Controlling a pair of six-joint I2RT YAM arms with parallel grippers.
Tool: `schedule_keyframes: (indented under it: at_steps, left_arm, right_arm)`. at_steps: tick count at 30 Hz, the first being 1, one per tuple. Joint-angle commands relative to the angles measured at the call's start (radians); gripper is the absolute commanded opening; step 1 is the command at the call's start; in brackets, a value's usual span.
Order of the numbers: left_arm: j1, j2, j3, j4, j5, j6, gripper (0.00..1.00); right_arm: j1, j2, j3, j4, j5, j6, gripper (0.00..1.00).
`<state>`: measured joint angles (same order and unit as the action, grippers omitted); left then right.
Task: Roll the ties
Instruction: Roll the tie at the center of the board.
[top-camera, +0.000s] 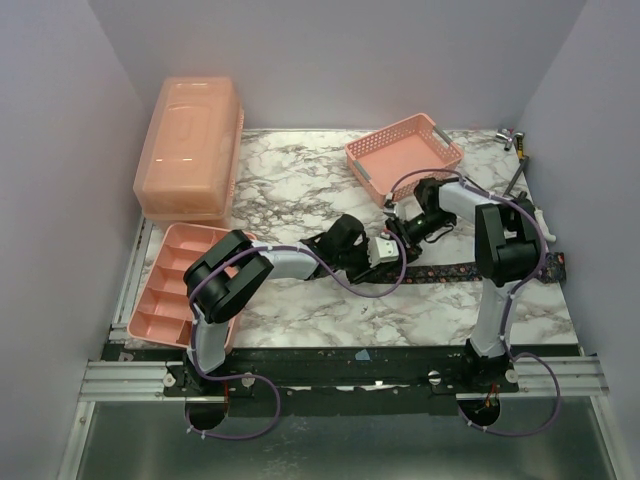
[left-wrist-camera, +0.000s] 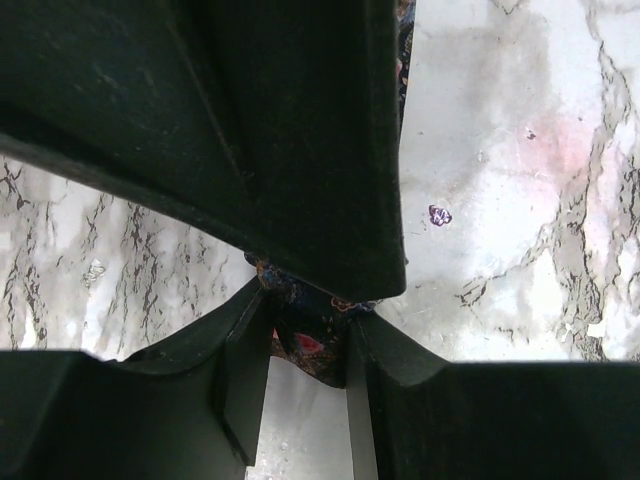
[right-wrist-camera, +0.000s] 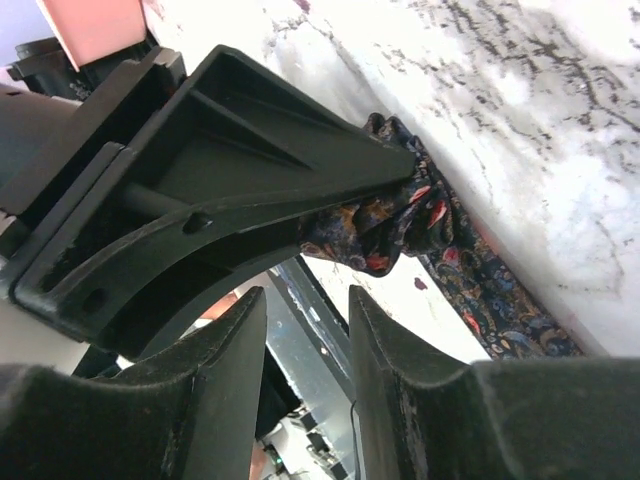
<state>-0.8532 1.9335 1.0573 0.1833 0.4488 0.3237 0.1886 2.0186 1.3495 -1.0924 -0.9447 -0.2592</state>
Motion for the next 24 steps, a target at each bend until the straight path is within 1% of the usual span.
schedule_keyframes:
  at_steps: [1, 5, 8, 9, 10, 12, 13, 15, 17, 19, 24]
  left_arm:
    - [-0.002, 0.028, -0.008, -0.103, -0.055, -0.018, 0.33]
    - [-0.003, 0.027, -0.005, -0.100, -0.051, -0.020, 0.34]
    - [-0.003, 0.027, -0.001, -0.102, -0.043, -0.021, 0.35]
    - [-0.003, 0.028, 0.001, -0.103, -0.041, -0.021, 0.35]
    - [-0.003, 0.028, 0.003, -0.107, -0.039, -0.020, 0.35]
    - [-0.003, 0.026, 0.004, -0.110, -0.033, -0.019, 0.37]
    - [-0.003, 0.021, 0.000, -0.110, -0.032, -0.016, 0.38]
    - [-0.003, 0.013, -0.009, -0.102, -0.019, -0.011, 0.42]
    - [0.001, 0.003, -0.023, -0.087, -0.002, -0.008, 0.48]
    - [0.011, -0.010, -0.037, -0.057, 0.034, -0.011, 0.52]
    - [0.020, -0.030, -0.045, -0.013, 0.091, -0.009, 0.55]
  right_arm:
    - [0.000, 0.051, 0.000, 0.041, -0.006, 0.044, 0.41]
    - [-0.001, 0.072, 0.026, 0.072, 0.042, 0.073, 0.39]
    - [0.000, 0.099, 0.055, 0.059, 0.052, 0.069, 0.38]
    - [0.000, 0.106, 0.063, 0.055, 0.051, 0.065, 0.34]
    - [0.000, 0.109, 0.072, 0.052, 0.049, 0.059, 0.27]
    - [0.000, 0.113, 0.088, 0.041, 0.058, 0.041, 0.05]
    - [0.000, 0.114, 0.096, 0.030, 0.070, 0.028, 0.01]
    - [0.001, 0.116, 0.109, 0.017, 0.105, -0.002, 0.01]
    - [0.000, 0.116, 0.113, 0.011, 0.147, -0.030, 0.01]
    - [0.000, 0.121, 0.111, 0.009, 0.183, -0.059, 0.01]
    - [0.001, 0.119, 0.080, 0.023, 0.244, -0.098, 0.01]
